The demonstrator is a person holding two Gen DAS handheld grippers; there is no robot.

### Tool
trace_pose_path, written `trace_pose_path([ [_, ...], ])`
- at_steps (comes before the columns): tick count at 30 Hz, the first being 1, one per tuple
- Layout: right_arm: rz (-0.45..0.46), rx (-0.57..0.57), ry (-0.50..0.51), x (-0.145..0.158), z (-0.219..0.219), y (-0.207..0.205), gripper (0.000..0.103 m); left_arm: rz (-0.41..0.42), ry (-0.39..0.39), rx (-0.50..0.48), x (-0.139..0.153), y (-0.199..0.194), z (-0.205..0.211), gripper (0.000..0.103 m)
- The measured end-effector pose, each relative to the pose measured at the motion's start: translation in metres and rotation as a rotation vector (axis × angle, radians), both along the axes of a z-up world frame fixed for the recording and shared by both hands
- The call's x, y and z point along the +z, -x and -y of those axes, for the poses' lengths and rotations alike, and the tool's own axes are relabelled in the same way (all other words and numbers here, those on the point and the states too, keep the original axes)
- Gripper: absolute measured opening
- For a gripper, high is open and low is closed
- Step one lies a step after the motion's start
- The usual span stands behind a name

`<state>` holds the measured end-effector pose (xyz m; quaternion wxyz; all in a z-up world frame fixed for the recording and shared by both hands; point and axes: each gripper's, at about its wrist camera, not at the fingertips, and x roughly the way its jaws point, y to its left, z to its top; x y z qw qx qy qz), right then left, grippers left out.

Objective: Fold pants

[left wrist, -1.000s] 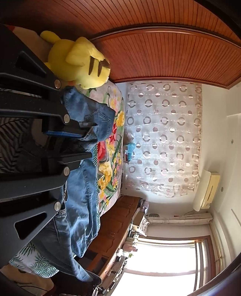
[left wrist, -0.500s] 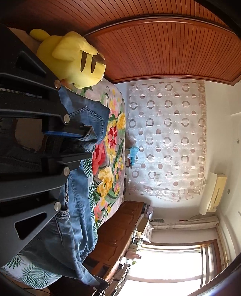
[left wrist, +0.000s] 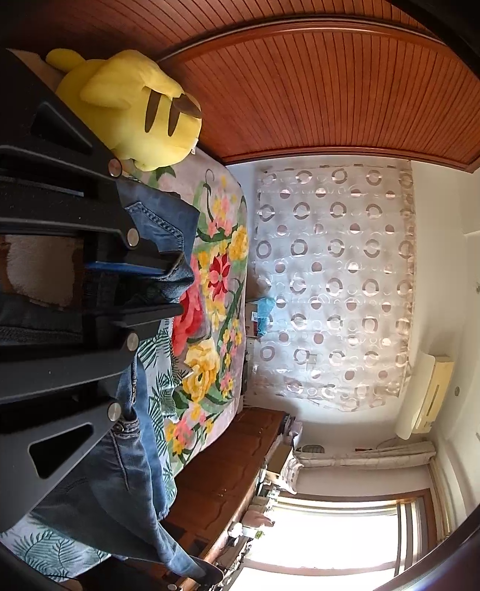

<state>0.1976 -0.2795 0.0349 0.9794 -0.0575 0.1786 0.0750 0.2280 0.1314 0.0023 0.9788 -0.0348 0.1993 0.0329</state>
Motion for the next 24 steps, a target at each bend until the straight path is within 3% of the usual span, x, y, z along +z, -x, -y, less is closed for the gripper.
trace_pose_path([
  [7, -0.043, -0.011, 0.048, -0.015, -0.02, -0.039, 0.019, -0.045, 0.0, 0.019, -0.016, -0.025, -0.008, 0.015],
  [15, -0.164, -0.016, 0.106, -0.041, -0.037, -0.081, 0.019, -0.108, -0.032, 0.023, -0.038, -0.037, -0.004, 0.015],
  [20, -0.197, -0.026, 0.128, -0.03, -0.04, -0.1, 0.019, -0.136, -0.039, 0.014, -0.043, -0.041, -0.003, 0.016],
  [22, -0.209, -0.028, 0.135, -0.026, -0.04, -0.105, 0.019, -0.144, -0.04, 0.015, -0.044, -0.041, -0.001, 0.018],
  [24, -0.217, -0.03, 0.139, -0.023, -0.038, -0.107, 0.019, -0.145, -0.045, 0.023, -0.043, -0.04, -0.002, 0.028],
])
